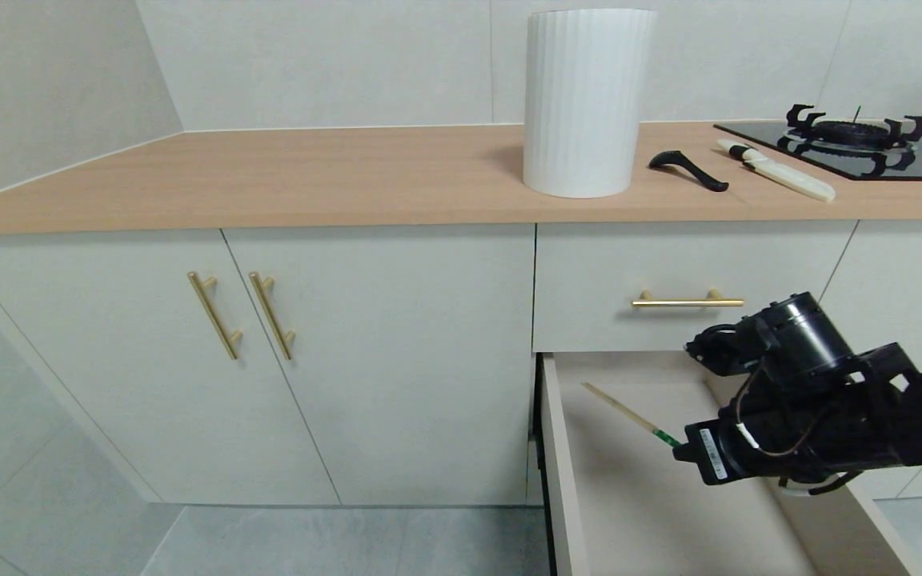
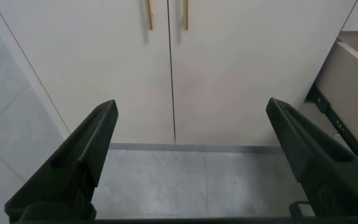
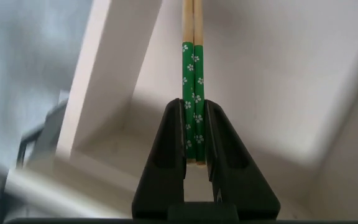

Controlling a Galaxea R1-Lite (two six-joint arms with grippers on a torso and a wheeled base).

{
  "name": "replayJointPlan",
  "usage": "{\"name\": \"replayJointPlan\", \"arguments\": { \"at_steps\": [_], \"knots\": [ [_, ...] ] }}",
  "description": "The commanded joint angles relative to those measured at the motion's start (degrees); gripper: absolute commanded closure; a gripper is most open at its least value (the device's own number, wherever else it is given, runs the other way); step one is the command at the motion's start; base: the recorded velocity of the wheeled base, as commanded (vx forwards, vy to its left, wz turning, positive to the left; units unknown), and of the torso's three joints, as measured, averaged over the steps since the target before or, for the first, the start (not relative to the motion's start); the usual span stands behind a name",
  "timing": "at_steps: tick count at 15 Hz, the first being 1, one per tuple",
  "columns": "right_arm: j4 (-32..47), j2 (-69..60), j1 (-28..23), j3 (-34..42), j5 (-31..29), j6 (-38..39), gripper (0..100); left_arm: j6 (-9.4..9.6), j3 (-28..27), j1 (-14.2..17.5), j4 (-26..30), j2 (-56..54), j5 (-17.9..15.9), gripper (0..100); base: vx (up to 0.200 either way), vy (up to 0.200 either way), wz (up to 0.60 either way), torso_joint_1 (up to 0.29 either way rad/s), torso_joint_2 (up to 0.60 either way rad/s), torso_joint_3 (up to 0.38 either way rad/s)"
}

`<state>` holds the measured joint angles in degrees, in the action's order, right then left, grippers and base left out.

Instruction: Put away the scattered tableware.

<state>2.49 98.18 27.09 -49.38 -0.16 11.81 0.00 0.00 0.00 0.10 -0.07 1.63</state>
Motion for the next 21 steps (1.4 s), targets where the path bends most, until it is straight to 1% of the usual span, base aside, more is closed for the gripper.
{"name": "replayJointPlan", "arguments": {
  "at_steps": [1,2,3,5,7,11,21],
  "knots": [
    [-5.3,10.2,0.6,-0.7,-3.7,3.3,100,0.0,0.0,0.0,0.0,0.1,0.0,0,0.0,0.0,0.0,0.0,0.0,0.0],
    [-8.4,13.7,1.0,-1.3,-4.9,4.7,100,0.0,0.0,0.0,0.0,0.1,0.0,0,0.0,0.0,0.0,0.0,0.0,0.0],
    [-9.0,15.7,1.2,-2.0,-5.0,5.7,100,0.0,0.0,0.0,0.0,0.1,0.0,0,0.0,0.0,0.0,0.0,0.0,0.0],
    [-8.9,19.1,1.7,-4.2,-5.1,8.1,100,0.0,0.0,0.0,0.0,0.1,0.0,0,0.0,0.0,0.0,0.0,0.0,0.0],
    [-9.2,22.8,1.9,-5.9,-5.4,8.8,100,0.0,0.0,0.0,0.0,0.1,0.0,0,0.0,0.0,0.0,0.0,0.0,0.0],
    [-9.2,29.4,2.5,-9.4,-8.6,12.2,100,0.0,0.0,0.0,0.0,0.1,0.0,0,0.0,0.0,0.0,0.0,0.0,0.0],
    [-9.2,34.6,3.6,-10.6,-9.0,12.2,100,0.0,0.0,0.0,0.0,0.1,0.0,0,0.0,0.0,0.0,0.0,0.0,0.0]
  ]
}}
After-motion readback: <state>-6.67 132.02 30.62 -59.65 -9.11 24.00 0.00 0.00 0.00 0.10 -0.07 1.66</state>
